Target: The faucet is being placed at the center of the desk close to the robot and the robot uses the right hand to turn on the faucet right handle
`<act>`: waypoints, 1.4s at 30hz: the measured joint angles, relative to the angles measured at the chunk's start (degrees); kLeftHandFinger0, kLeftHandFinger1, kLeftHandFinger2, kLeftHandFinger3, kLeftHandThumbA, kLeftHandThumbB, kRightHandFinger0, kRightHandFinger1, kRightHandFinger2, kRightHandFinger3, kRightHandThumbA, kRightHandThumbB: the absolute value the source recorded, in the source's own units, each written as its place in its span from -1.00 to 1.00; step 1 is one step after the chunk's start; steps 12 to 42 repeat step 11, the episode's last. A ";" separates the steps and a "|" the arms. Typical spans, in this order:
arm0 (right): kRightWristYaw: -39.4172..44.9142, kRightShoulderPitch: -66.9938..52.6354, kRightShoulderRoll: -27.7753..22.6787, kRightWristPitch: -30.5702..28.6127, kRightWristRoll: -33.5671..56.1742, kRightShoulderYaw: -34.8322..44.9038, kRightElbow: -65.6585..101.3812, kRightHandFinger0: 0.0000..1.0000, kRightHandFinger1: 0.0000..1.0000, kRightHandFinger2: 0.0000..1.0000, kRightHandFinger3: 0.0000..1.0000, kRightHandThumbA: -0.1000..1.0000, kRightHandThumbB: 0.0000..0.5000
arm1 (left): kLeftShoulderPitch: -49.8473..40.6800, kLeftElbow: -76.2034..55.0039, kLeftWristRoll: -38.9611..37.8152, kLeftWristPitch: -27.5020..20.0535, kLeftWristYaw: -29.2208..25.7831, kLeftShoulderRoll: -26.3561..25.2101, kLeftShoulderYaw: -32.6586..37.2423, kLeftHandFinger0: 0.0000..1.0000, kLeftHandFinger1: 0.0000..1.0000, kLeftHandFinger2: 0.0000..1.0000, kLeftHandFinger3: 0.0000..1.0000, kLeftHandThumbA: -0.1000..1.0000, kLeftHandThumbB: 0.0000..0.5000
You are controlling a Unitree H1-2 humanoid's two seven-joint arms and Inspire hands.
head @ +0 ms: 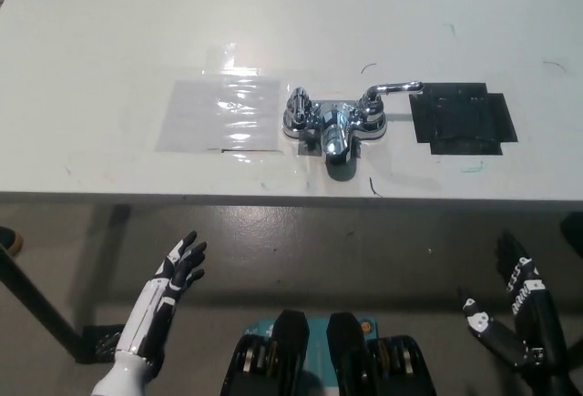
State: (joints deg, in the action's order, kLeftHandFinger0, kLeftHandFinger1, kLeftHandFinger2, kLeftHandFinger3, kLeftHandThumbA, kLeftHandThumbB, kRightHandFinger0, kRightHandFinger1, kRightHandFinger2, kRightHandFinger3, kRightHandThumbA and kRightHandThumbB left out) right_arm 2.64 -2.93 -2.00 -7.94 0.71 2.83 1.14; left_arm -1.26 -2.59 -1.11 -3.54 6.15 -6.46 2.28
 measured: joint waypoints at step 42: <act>1.09 -0.07 0.03 0.30 2.64 -0.92 -0.08 1.00 1.00 1.00 1.00 0.36 -0.73 | -0.36 -0.08 -0.54 -0.02 0.00 -0.53 0.02 1.00 1.00 1.00 1.00 0.89 -0.48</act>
